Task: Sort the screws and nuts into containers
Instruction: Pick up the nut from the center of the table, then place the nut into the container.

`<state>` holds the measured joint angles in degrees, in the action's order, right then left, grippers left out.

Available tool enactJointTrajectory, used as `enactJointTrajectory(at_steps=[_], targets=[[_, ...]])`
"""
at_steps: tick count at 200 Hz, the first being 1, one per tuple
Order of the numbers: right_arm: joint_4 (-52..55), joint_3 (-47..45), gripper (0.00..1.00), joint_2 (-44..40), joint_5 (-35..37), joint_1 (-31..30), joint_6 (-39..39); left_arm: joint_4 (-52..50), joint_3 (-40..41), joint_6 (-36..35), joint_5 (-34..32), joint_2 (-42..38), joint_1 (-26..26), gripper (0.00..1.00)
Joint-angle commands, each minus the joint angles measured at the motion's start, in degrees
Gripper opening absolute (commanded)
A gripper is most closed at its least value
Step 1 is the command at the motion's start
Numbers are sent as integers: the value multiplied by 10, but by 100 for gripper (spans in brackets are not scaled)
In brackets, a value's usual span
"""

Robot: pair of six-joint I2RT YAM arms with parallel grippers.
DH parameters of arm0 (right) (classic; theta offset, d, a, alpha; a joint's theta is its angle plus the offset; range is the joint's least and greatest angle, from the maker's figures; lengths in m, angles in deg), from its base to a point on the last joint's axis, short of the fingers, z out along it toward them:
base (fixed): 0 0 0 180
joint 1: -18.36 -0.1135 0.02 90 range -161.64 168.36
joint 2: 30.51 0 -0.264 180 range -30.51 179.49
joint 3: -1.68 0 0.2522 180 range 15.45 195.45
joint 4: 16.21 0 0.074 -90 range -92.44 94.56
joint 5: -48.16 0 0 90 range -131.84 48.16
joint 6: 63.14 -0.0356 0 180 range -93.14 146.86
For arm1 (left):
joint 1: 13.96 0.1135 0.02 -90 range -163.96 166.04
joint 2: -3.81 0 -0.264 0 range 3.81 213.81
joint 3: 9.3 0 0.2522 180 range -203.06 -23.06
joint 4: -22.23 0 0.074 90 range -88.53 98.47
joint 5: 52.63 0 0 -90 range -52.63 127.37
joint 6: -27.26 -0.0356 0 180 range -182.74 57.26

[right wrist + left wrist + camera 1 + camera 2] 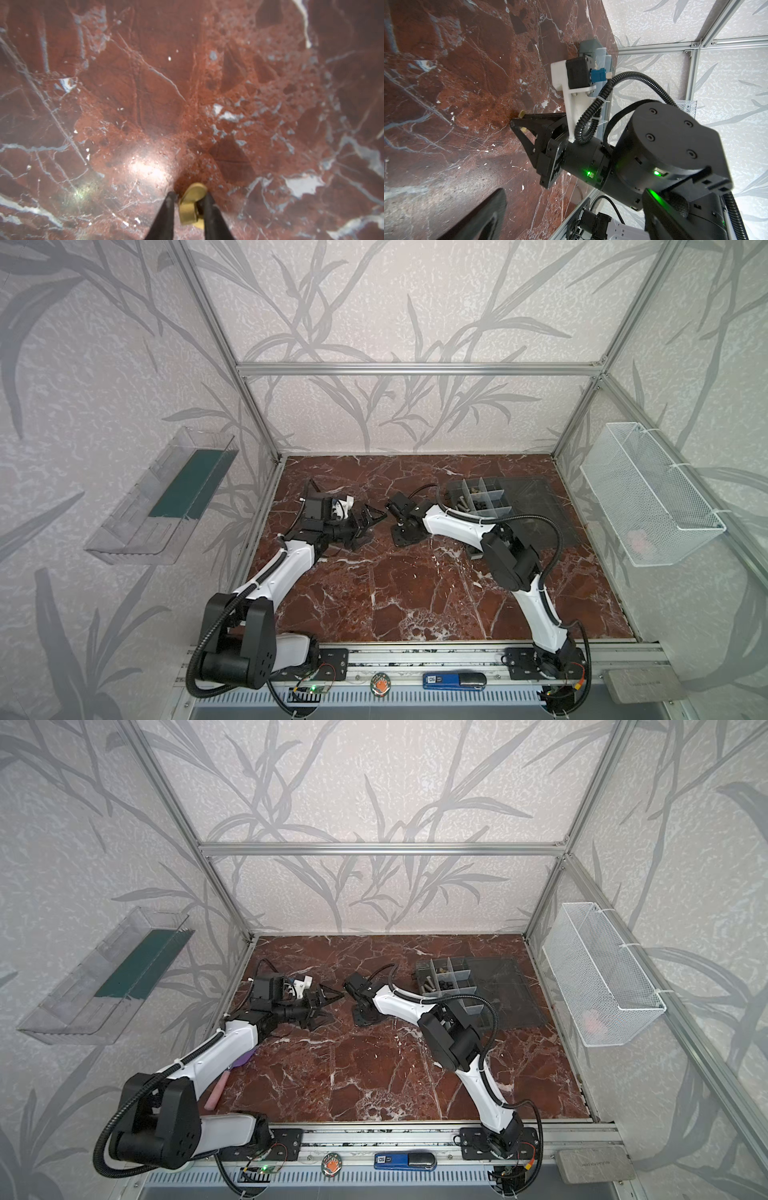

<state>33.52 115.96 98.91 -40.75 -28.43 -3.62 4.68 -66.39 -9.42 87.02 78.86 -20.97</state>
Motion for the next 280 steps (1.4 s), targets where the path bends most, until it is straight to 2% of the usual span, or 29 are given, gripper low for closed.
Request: enactJointTrajectory(at_steps=[1, 20, 54, 96, 163, 226, 280], targets=[[13, 6, 16, 19, 8, 1, -1, 6, 1, -8, 10, -8, 4, 99], [18, 11, 10, 10, 17, 1, 6, 5, 0, -7, 9, -8, 4, 100], [36, 26, 9, -16, 23, 13, 28, 6, -5, -2, 4, -12, 4, 99], [65, 47, 9, -64, 34, 64, 71, 42, -24, 26, 1, 2, 0, 99], [60, 68, 9, -106, 46, 188, 118, 59, -147, 42, -28, 101, -83, 99], [69, 122, 9, -70, 46, 301, 137, 50, -262, 47, -24, 202, -127, 99], [90, 179, 9, -9, 38, 331, 150, 37, -286, 43, -22, 232, -129, 100]])
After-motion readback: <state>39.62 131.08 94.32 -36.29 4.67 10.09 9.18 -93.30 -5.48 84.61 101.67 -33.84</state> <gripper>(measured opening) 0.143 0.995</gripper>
